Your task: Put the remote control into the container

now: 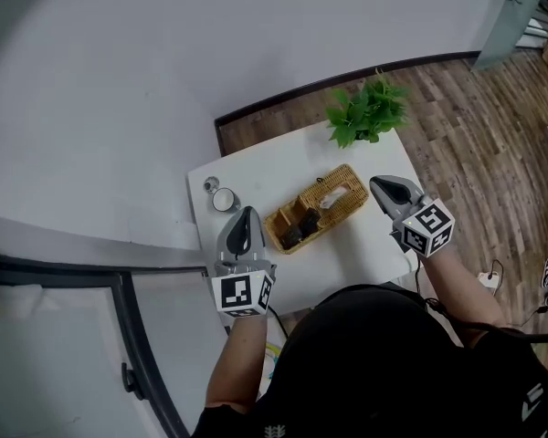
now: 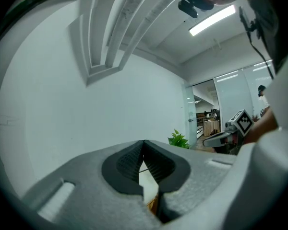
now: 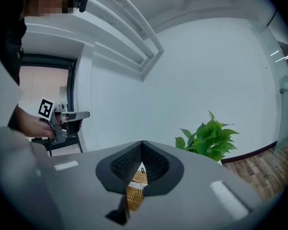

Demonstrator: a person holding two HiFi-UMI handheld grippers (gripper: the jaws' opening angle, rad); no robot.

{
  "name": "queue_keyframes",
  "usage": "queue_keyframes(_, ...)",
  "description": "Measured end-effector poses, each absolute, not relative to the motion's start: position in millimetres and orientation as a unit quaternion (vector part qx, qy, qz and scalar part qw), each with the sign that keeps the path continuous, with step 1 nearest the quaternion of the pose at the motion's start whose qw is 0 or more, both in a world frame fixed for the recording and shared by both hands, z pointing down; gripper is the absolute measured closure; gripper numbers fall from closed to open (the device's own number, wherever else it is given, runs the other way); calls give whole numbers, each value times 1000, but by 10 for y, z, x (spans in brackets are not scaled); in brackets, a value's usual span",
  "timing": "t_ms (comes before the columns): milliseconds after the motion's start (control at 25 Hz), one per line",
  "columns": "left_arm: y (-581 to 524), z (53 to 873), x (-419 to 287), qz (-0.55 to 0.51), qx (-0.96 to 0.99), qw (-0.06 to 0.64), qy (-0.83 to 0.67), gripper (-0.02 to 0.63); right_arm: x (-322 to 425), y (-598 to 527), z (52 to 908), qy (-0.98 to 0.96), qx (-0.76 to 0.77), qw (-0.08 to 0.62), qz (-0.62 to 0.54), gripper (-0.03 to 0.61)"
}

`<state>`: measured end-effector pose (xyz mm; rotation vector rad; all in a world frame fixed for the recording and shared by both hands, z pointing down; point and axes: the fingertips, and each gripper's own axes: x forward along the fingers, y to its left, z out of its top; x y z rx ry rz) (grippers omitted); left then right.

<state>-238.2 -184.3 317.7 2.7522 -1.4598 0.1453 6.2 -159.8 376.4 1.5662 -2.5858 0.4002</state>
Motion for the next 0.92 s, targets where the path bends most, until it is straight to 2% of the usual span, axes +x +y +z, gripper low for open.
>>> queue_keyframes(920,-1854,3017,-1944,41,886,-1,-462,612,435,-1591,3768,-848,516,32,119,577)
